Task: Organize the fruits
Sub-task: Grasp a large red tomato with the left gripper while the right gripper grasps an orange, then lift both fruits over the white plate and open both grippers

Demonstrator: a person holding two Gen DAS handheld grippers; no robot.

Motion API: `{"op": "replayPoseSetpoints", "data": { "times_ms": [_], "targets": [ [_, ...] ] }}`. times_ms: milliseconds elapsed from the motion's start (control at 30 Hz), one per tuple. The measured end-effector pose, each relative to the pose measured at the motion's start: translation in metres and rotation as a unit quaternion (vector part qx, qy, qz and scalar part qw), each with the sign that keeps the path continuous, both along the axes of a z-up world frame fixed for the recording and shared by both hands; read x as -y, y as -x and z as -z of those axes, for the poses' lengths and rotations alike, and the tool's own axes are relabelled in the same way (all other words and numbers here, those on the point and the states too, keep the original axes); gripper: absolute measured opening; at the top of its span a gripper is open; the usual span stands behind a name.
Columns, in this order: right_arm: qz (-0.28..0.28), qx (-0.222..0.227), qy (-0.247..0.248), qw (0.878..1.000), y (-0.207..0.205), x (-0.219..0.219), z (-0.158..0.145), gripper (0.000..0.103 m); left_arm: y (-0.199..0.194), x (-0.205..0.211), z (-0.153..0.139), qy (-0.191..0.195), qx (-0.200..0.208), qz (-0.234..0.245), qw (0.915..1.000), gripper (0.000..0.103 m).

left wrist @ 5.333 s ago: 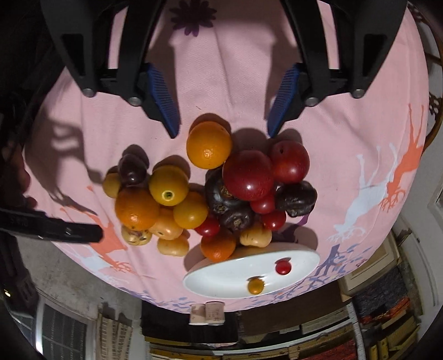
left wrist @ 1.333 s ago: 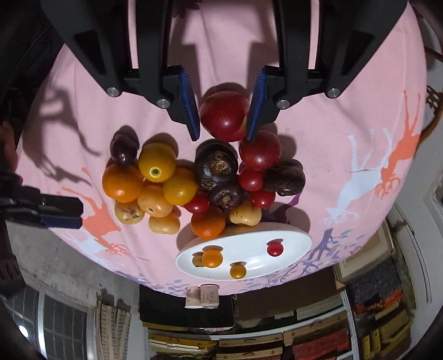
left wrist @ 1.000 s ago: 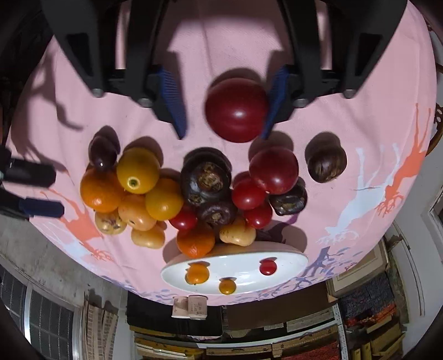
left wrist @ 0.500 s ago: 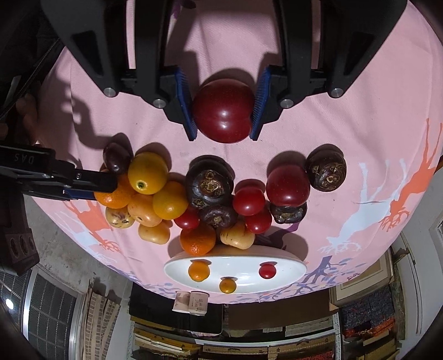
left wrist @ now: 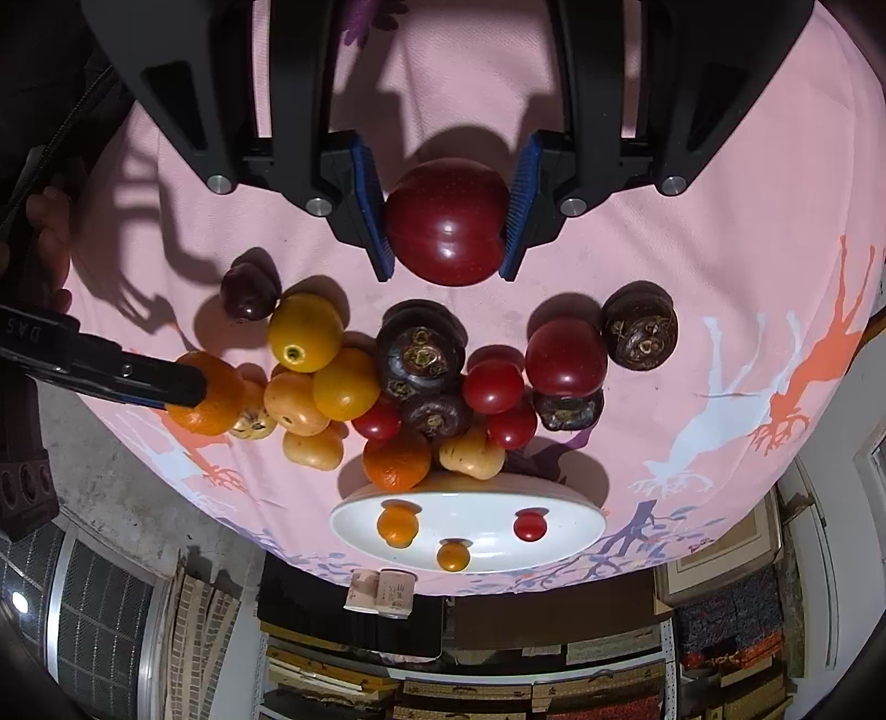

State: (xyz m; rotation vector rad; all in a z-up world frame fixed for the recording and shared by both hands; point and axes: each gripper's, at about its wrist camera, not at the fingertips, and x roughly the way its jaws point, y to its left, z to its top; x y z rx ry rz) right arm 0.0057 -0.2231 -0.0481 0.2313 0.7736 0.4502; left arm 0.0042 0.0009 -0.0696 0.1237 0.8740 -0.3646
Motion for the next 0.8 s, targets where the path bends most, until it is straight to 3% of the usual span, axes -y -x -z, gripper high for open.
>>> {"op": "replayPoseSetpoints", "data": {
  "times_ms": [400, 800],
  "targets": [
    [0.005, 0.01, 0.0, 1.0, 0.001, 0.004, -0.01, 0.046, -0.002, -0.001, -0.006, 0.004, 0.007, 0.0, 1.0, 0.038],
    [0.034, 0.057, 0.0, 0.998, -0.022, 0.026, -0.052, 0.046, -0.032, -0.004, -0.069, 0.014, 0.064, -0.003, 0.9979, 0.038]
  ]
}}
